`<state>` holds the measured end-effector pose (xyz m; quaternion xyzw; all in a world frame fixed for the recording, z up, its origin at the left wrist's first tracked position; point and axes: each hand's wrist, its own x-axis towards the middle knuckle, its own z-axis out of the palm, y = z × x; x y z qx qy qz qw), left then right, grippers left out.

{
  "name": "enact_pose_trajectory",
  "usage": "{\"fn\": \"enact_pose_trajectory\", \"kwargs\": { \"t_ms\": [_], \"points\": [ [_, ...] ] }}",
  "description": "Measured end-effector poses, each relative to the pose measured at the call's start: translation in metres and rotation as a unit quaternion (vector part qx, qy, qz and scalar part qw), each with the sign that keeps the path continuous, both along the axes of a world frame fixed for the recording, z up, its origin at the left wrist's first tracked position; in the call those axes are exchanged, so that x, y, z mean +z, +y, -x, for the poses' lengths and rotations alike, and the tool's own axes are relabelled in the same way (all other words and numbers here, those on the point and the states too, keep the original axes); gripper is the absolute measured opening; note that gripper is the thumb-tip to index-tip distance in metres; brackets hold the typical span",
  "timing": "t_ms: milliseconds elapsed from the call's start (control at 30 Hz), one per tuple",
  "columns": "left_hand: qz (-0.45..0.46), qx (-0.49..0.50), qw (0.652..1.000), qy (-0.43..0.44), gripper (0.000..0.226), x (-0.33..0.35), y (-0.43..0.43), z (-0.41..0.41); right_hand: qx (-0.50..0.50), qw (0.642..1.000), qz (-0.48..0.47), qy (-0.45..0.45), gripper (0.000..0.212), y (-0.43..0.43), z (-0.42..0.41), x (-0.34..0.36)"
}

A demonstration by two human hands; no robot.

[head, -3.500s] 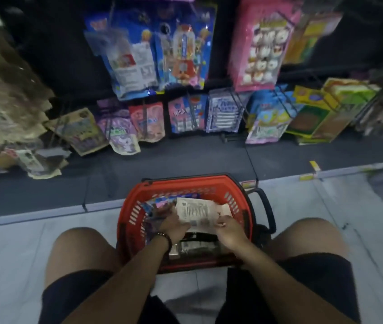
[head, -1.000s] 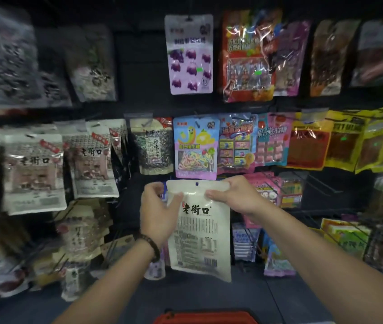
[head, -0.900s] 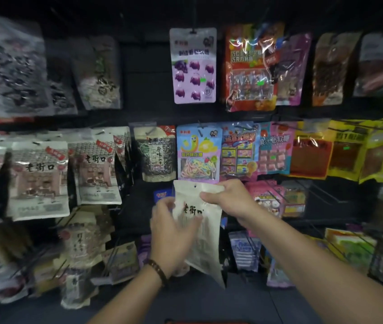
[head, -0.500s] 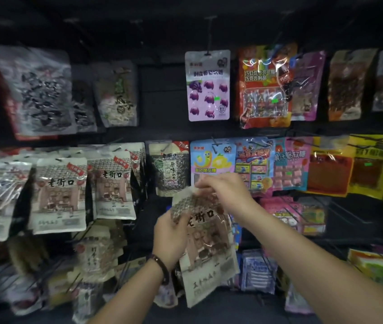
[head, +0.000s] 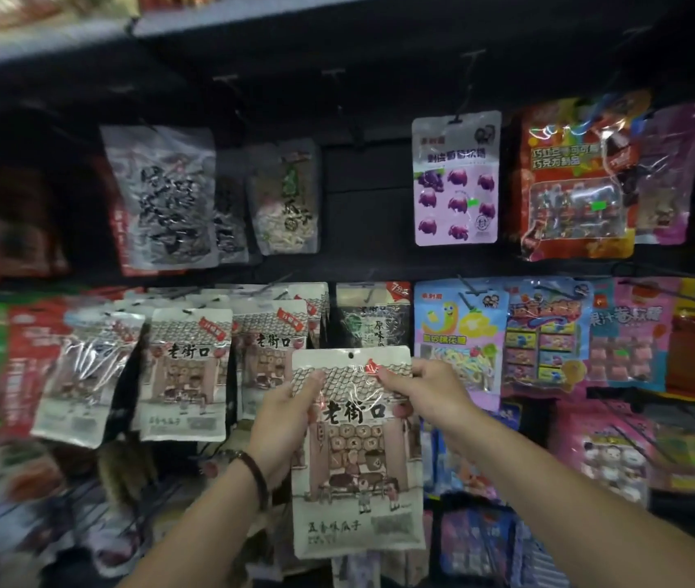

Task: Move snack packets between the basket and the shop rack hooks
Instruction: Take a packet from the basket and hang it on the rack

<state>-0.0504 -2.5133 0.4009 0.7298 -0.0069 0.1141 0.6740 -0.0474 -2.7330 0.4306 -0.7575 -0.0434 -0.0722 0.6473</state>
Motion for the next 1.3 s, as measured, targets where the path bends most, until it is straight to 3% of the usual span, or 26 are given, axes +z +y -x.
{"fn": "enact_pose_trajectory", "kwargs": {
  "t_ms": [267,533,800,1000,1133,1300],
  "points": [
    [0.032,0.073,0.995,-0.058,0.095,0.018,0.088,-0.057,-0.011,0.997,0.07,-0.029,0.023,0.098,-0.061,0.02],
    [0.044,0.067,0.996,-0.026,0.081,0.032,0.141,-0.114,-0.058,0.99,0.123,-0.032,0.041,0.155,-0.112,0.032],
    [0.063,0.092,0.993,-0.041,0.077,0.05,0.159,-0.144,-0.046,0.989,0.121,-0.077,0.038,0.175,-0.135,0.046],
    [0.013,0.12,0.992,-0.047,0.074,0.05,0.158,-0.163,-0.096,0.981,0.152,-0.073,0.048,0.178,-0.147,0.045],
    [-0.011,0.154,0.988,-0.033,0.076,0.048,0.156,-0.17,-0.112,0.975,0.182,-0.062,0.042,0.181,-0.15,0.047],
    [-0.105,0.2,0.974,-0.008,0.072,0.047,0.15,-0.173,-0.121,0.967,0.216,-0.056,0.039,0.182,-0.152,0.043]
  ]
}}
